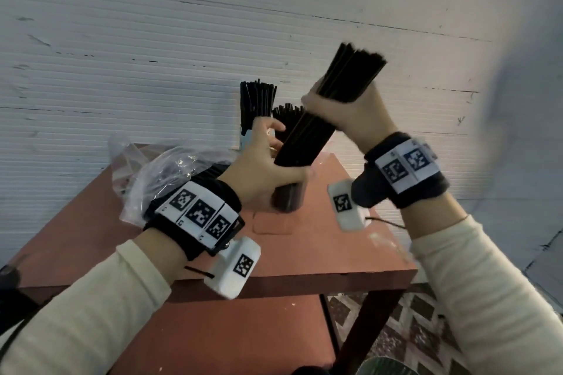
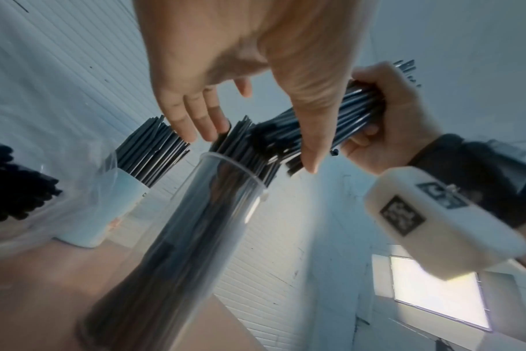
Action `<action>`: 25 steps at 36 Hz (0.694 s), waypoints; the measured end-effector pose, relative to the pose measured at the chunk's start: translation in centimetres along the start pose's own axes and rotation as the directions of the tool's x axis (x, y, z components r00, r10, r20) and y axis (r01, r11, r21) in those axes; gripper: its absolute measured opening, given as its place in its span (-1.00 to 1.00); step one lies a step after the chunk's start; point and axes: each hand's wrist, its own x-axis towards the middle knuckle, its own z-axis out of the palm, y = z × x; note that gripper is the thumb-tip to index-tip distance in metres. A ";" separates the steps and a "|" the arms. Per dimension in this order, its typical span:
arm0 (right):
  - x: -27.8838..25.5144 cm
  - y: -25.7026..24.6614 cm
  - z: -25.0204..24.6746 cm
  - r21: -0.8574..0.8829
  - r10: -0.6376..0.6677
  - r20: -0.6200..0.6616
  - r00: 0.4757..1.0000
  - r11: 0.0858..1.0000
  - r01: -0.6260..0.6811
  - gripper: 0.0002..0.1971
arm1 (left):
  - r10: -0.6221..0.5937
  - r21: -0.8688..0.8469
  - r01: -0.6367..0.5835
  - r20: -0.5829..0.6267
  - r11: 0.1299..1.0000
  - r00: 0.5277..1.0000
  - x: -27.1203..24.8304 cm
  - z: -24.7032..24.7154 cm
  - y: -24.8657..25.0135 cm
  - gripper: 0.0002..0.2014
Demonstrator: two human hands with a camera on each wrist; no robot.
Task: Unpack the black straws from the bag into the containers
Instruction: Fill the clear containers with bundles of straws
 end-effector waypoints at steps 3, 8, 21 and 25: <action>2.2 -0.1 -1.8 0.058 0.033 -0.114 0.993 0.998 -0.027 -0.83 | 0.007 0.019 -0.004 -0.166 1.000 0.986 2.0 0.2 -1.1 -0.05; 5.2 0.5 -3.2 0.067 0.096 -0.137 0.986 0.994 -0.088 -0.87 | -0.114 0.079 0.113 0.002 0.990 0.994 5.2 0.3 -2.2 0.38; 8.6 3.9 -1.7 -0.121 0.180 -0.011 0.984 0.976 -0.180 -0.80 | -0.200 0.200 0.172 0.131 0.965 0.971 7.9 -1.0 -4.5 -0.04; 8.0 5.1 -0.5 -0.142 0.177 -0.037 0.984 0.973 -0.180 -0.68 | -0.205 0.211 0.174 0.133 0.962 0.970 7.9 -0.9 -4.6 0.09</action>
